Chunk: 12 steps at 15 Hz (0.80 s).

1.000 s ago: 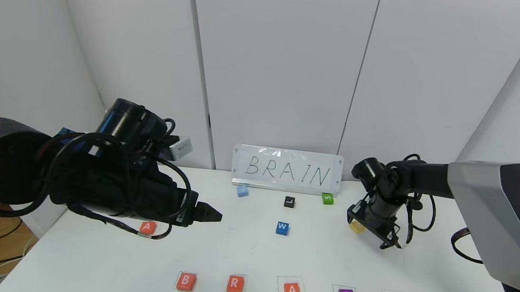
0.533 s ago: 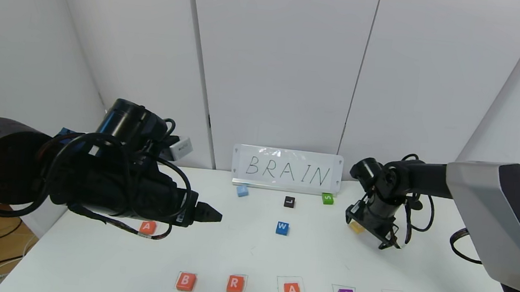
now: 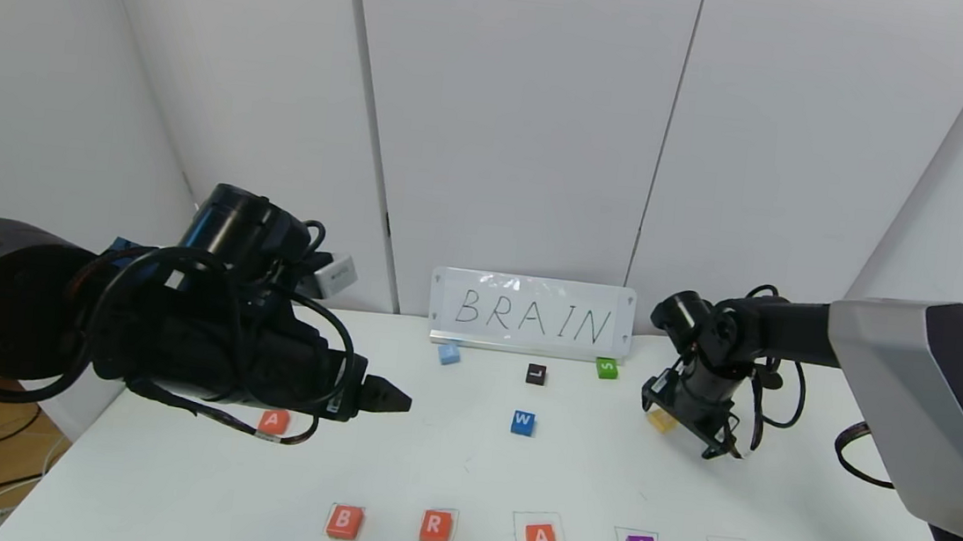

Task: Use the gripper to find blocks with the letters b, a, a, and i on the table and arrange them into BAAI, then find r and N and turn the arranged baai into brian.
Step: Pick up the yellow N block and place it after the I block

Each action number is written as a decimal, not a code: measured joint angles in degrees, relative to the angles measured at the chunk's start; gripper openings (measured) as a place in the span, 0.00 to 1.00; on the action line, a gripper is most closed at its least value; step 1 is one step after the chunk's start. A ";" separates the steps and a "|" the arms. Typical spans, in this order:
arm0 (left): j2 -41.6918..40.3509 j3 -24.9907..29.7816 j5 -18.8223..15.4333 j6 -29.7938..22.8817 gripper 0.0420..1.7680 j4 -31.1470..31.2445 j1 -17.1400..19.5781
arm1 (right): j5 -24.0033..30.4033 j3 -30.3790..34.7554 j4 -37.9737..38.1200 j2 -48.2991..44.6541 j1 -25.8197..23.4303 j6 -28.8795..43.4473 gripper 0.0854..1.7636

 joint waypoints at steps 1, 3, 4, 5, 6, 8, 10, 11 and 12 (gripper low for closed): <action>0.00 0.00 -0.01 0.00 0.97 0.00 0.00 | 0.00 0.00 0.06 0.02 0.02 -0.02 0.97; 0.00 0.02 0.00 0.00 0.97 0.02 0.00 | 0.00 0.00 0.09 0.05 0.11 -0.05 0.97; 0.00 0.02 0.00 -0.02 0.97 0.02 0.00 | 0.00 0.00 0.09 0.05 0.13 -0.02 0.97; 0.00 0.02 -0.01 0.00 0.97 0.00 0.00 | 0.00 0.00 0.11 0.05 0.13 -0.05 0.97; 0.00 0.00 -0.01 -0.02 0.97 0.00 0.00 | -0.02 0.00 0.17 0.05 0.16 -0.13 0.87; 0.00 0.02 -0.01 0.00 0.97 0.02 0.00 | 0.01 0.00 0.33 0.07 0.24 -0.27 0.69; 0.00 0.02 -0.01 0.00 0.97 0.02 0.00 | 0.00 0.00 0.33 0.13 0.28 -0.30 0.52; 0.00 0.02 0.00 0.00 0.97 0.00 0.00 | 0.00 0.00 0.33 0.16 0.28 -0.30 0.47; 0.00 0.02 0.00 -0.02 0.97 0.00 0.00 | 0.01 0.00 0.34 0.16 0.28 -0.28 0.41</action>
